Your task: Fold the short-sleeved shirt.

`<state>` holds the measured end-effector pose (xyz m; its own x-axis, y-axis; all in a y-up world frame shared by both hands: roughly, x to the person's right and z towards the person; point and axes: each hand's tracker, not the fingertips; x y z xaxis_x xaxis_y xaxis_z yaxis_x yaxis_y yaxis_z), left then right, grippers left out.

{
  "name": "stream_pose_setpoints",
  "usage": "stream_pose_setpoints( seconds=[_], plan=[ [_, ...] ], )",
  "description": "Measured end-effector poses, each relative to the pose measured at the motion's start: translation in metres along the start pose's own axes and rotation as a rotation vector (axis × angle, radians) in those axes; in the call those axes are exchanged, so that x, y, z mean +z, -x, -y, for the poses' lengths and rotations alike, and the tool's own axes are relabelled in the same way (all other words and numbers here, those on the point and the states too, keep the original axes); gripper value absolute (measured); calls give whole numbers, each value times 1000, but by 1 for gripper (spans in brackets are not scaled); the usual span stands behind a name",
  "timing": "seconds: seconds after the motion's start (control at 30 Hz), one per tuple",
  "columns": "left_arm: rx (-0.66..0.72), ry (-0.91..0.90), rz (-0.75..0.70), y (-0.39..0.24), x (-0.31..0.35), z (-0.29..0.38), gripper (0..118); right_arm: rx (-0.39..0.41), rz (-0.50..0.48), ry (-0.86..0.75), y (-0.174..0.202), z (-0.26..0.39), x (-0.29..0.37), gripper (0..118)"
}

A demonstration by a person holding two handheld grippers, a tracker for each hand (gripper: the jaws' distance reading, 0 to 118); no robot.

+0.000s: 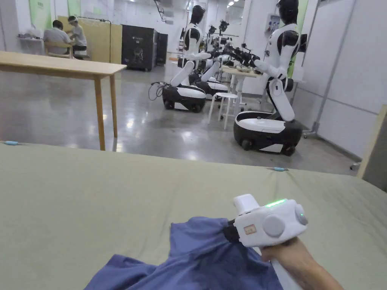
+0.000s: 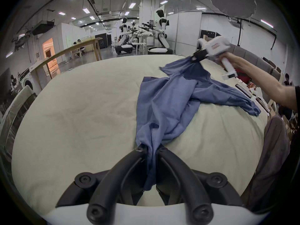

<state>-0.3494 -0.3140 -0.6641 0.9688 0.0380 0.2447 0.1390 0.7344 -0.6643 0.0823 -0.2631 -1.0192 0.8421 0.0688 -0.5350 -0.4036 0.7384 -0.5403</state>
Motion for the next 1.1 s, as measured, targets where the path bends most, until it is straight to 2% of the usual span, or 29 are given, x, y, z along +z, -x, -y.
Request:
stream_pose_setpoints(
  seconds=[0.1, 0.17, 0.23, 0.27, 0.33, 0.4, 0.53, 0.73, 0.8, 0.87, 0.93, 1.03, 1.1],
  plan=[
    [-7, -19, 4, 1, -1, -6, 6, -60, 97, -114, 10, 30, 97, 4],
    [-5, -46, 13, -2, -1, -14, 6, -89, 81, -179, 15, 52, 158, 4],
    [-3, -73, 31, -7, 0, -23, 6, -112, 136, -241, 26, 75, 210, 4],
    [7, -82, 43, -8, 0, -27, 6, -123, 183, -242, 29, 85, 229, 4],
    [49, -119, 75, -12, 3, -40, 6, -107, 211, -260, 35, 106, 265, 5],
    [71, -167, 97, -15, 7, -57, 6, -124, 239, -274, 36, 117, 288, 4],
    [92, -252, 113, -23, 30, -112, 6, -119, 230, -298, 28, 113, 317, 5],
    [62, -441, 101, -29, 79, -242, 6, -38, 302, -447, 7, 23, 369, 5],
    [80, -450, 87, -28, 94, -289, 6, -30, 351, -494, 1, -19, 386, 5],
    [98, -492, 44, -26, 111, -335, 6, 27, 432, -534, -6, -64, 398, 5],
    [110, -540, 16, -24, 128, -381, 6, 53, 508, -568, -15, -113, 409, 5],
    [108, -580, -19, -19, 146, -437, 6, 37, 542, -594, -26, -177, 424, 5],
    [102, -612, -67, -15, 158, -469, 6, -13, 547, -630, -37, -214, 431, 5]
  ],
)
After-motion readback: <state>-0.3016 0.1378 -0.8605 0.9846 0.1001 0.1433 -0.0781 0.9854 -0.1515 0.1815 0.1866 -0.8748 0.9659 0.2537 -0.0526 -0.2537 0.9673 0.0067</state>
